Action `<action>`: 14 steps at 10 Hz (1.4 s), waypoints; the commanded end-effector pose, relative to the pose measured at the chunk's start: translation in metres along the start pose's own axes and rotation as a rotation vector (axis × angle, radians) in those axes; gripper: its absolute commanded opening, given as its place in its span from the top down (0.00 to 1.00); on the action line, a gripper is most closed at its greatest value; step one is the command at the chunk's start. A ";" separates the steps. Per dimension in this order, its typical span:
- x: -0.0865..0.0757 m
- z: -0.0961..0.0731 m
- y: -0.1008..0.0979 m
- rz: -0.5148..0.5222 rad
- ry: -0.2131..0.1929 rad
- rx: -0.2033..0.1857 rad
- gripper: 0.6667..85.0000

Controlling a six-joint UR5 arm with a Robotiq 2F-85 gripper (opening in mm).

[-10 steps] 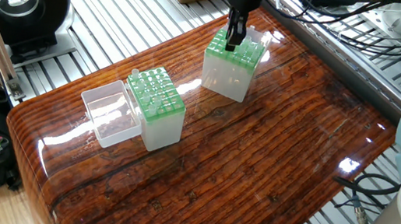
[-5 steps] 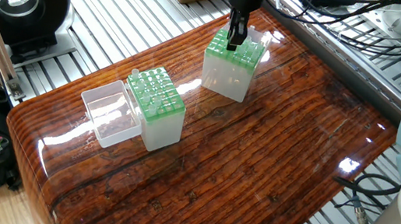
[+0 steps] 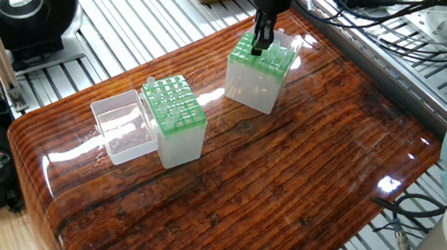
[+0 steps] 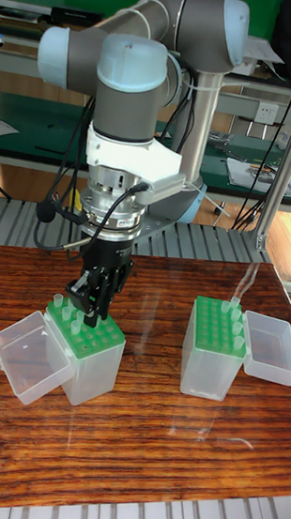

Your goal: Transfer all large pipette tips from one holder to another

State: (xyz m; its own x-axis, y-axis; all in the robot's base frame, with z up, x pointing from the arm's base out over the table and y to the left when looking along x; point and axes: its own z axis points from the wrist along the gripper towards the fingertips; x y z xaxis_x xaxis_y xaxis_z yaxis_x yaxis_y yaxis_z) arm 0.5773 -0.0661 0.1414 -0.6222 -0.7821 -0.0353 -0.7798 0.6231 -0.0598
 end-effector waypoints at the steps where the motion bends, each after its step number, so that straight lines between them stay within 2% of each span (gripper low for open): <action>1: -0.001 -0.001 0.000 0.018 -0.004 -0.002 0.76; 3: -0.001 -0.001 0.000 0.028 0.000 0.001 0.83; 4: -0.001 -0.003 0.000 0.040 0.006 0.008 0.91; 6: -0.005 -0.011 0.001 0.060 0.015 0.013 0.99; 8: -0.011 -0.015 0.010 0.081 -0.007 -0.023 1.00; 10: -0.013 -0.033 0.009 0.079 0.007 -0.020 1.00; 14: -0.020 -0.080 0.016 0.093 0.023 -0.045 1.00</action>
State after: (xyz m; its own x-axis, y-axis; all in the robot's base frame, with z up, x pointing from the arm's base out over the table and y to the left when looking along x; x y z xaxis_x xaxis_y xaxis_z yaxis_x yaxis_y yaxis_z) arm 0.5745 -0.0486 0.1922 -0.6840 -0.7294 -0.0138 -0.7288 0.6840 -0.0329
